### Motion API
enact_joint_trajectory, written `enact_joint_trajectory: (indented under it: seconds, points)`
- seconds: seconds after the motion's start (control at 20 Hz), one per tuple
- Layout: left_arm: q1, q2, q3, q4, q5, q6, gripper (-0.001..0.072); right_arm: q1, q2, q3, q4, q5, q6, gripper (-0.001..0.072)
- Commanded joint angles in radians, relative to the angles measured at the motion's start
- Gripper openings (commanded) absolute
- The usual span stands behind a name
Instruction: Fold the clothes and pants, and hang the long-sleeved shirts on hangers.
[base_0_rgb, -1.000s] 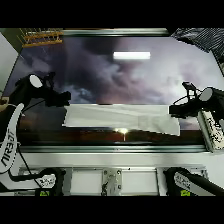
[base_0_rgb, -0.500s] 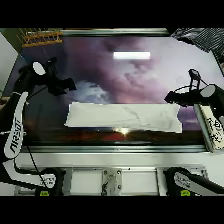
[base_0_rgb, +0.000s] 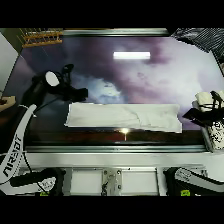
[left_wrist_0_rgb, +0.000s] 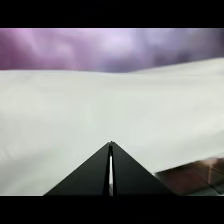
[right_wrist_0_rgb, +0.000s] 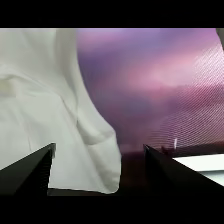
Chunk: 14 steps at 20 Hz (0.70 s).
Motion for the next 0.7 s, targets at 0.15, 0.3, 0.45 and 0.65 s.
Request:
enact_joint_trajectory:
  seconds: [0.15, 0.3, 0.45, 0.65]
  points:
    - [-0.212, 0.018, -0.145, -0.063, 0.117, 0.005, 0.0005, -0.048, -0.183, -0.029, 0.171, 0.048, -0.097, 0.0613]
    - [-0.253, 0.018, -0.150, -0.063, 0.133, 0.005, 0.0005, 0.026, -0.225, -0.029, 0.251, 0.056, -0.111, 0.0613]
    - [-0.255, 0.018, -0.150, -0.063, 0.132, 0.005, 0.0005, 0.113, -0.232, -0.029, 0.316, 0.045, -0.108, 0.0609]
    - [-0.254, 0.018, -0.150, -0.062, 0.133, 0.005, 0.0005, 0.194, -0.231, -0.029, 0.326, 0.025, -0.102, 0.0210]
